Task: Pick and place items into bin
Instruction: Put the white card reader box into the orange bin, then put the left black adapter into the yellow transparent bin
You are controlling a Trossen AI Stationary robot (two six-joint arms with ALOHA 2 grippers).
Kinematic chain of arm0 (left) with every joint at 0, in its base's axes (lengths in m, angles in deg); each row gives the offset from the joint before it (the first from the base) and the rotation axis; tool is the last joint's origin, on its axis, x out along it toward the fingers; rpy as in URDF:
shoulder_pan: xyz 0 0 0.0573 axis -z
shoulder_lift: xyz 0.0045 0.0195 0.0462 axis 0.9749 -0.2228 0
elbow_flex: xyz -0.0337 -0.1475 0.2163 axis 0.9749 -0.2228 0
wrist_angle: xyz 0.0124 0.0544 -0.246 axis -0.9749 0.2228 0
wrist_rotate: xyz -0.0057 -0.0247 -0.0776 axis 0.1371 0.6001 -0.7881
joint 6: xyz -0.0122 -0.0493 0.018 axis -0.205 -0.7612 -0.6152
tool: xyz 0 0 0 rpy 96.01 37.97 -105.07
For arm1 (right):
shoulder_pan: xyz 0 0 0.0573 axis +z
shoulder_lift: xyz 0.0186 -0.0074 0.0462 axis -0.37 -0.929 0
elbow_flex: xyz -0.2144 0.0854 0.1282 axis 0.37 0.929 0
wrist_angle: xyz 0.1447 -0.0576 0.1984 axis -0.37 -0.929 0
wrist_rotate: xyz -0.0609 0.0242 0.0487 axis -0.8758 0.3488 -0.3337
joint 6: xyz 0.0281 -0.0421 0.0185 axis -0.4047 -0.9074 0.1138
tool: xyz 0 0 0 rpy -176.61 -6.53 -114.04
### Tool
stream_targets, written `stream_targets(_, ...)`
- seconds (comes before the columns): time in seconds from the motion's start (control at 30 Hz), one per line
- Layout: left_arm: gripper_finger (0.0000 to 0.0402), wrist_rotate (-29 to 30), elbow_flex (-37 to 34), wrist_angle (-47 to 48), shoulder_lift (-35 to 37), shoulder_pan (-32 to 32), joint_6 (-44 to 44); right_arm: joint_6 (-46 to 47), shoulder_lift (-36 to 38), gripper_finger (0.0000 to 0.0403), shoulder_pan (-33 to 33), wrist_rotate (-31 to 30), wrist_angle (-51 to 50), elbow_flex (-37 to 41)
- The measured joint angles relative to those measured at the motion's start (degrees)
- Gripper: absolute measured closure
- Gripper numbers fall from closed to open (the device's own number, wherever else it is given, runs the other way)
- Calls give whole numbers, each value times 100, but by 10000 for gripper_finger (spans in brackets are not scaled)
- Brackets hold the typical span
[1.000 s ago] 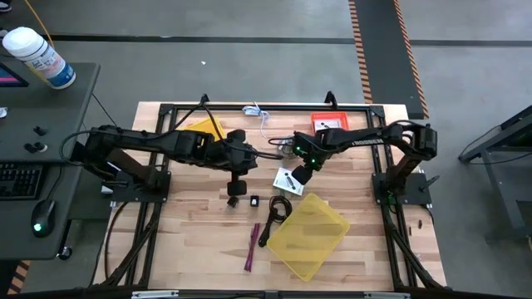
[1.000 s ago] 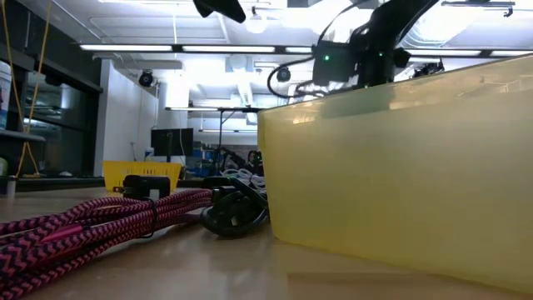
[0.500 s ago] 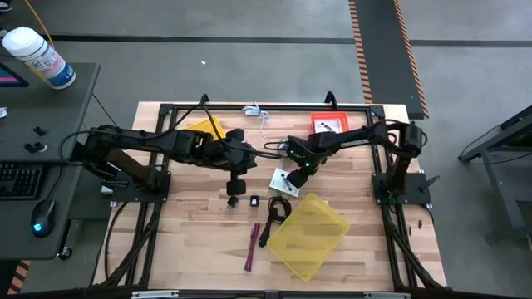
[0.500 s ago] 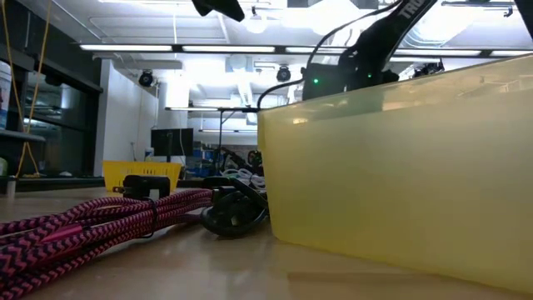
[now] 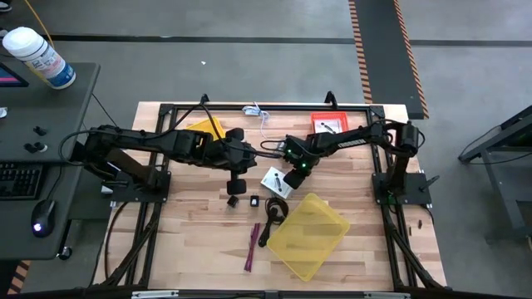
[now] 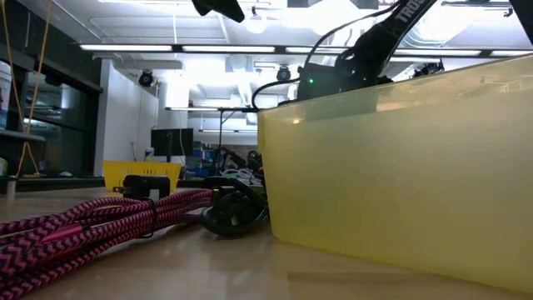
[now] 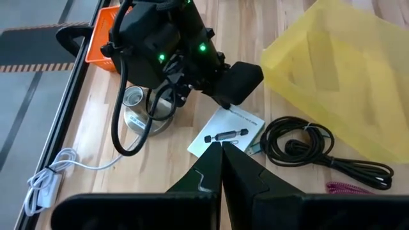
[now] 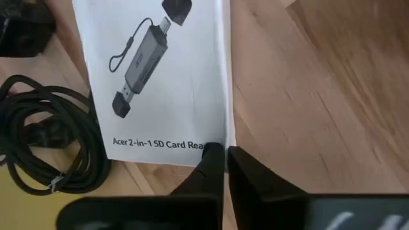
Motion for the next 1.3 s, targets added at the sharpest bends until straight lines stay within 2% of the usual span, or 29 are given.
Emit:
stream_targets(0.33, 401, 110, 0, 42, 0, 0, 6, 8, 989, 402, -18, -432, -167, 43)
stream_targets(0.57, 401, 138, 0, 81, 0, 0, 9, 134, 1879, 401, 114, -350, -609, 37)
stream_targets(0.87, 401, 151, 0, 96, -4, 0, 22, 363, 3086, 401, 54, -565, -1205, 25)
stream_targets(1.13, 401, -122, -2, 121, -43, 0, 102, 431, 3298, 402, -45, -616, -1369, 24)
stream_targets(1.3, 387, -680, -7, -29, -368, 0, 835, 408, 3298, 403, -39, -745, -1372, 20)
